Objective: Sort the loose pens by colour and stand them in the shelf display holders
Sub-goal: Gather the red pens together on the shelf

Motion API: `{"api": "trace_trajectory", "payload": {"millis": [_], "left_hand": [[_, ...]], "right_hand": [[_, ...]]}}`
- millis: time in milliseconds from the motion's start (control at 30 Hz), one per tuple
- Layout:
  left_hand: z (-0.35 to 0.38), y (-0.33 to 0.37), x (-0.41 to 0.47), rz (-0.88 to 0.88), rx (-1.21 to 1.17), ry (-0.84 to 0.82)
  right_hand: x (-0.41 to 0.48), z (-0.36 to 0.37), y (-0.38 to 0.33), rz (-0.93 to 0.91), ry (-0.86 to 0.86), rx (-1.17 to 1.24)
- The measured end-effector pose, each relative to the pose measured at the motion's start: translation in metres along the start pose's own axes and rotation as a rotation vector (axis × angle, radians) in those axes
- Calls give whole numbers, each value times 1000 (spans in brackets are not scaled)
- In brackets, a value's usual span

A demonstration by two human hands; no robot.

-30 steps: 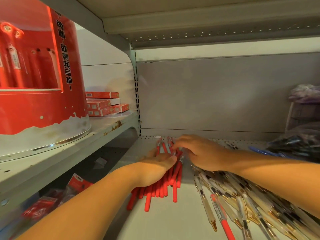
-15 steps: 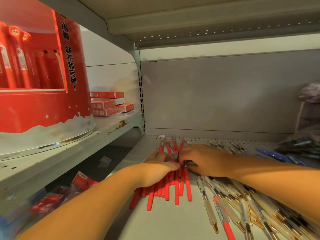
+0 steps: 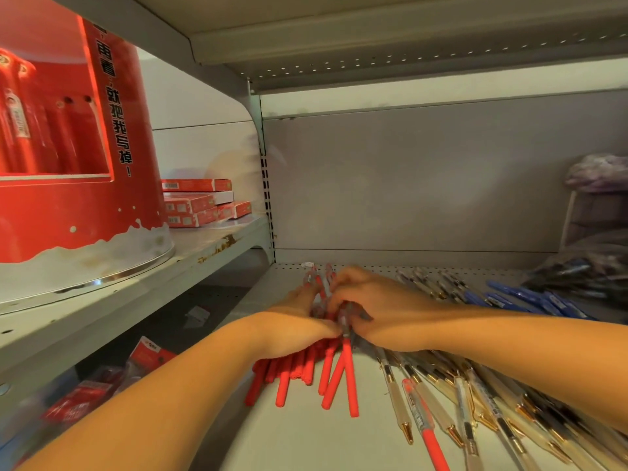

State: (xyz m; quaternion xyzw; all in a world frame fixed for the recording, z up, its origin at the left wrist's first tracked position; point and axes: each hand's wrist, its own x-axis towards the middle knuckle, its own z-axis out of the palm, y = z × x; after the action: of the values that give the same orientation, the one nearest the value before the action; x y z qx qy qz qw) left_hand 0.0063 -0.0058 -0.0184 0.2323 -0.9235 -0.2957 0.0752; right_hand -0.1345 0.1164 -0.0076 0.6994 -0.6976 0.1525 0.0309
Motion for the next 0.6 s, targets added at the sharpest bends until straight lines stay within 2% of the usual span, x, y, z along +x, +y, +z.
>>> {"api": "trace_trajectory", "payload": {"millis": [100,233,367,533,600], "left_hand": [[8,1,-3,-42,152,-29],[12,5,2,-63,354,-17],[18,12,0,-75,388,8],[31,22,2,-93,461,-118],[30,21,4,-115,433,-110]], "right_hand": [[-19,-14,-5,124,-96,-16],[-45,-30,-10,90,-281,29],[-61,-46,-9,124,-477,168],[-66,-47,-10,202,-508,108],[-66,-46,-13,244,-519,103]]}}
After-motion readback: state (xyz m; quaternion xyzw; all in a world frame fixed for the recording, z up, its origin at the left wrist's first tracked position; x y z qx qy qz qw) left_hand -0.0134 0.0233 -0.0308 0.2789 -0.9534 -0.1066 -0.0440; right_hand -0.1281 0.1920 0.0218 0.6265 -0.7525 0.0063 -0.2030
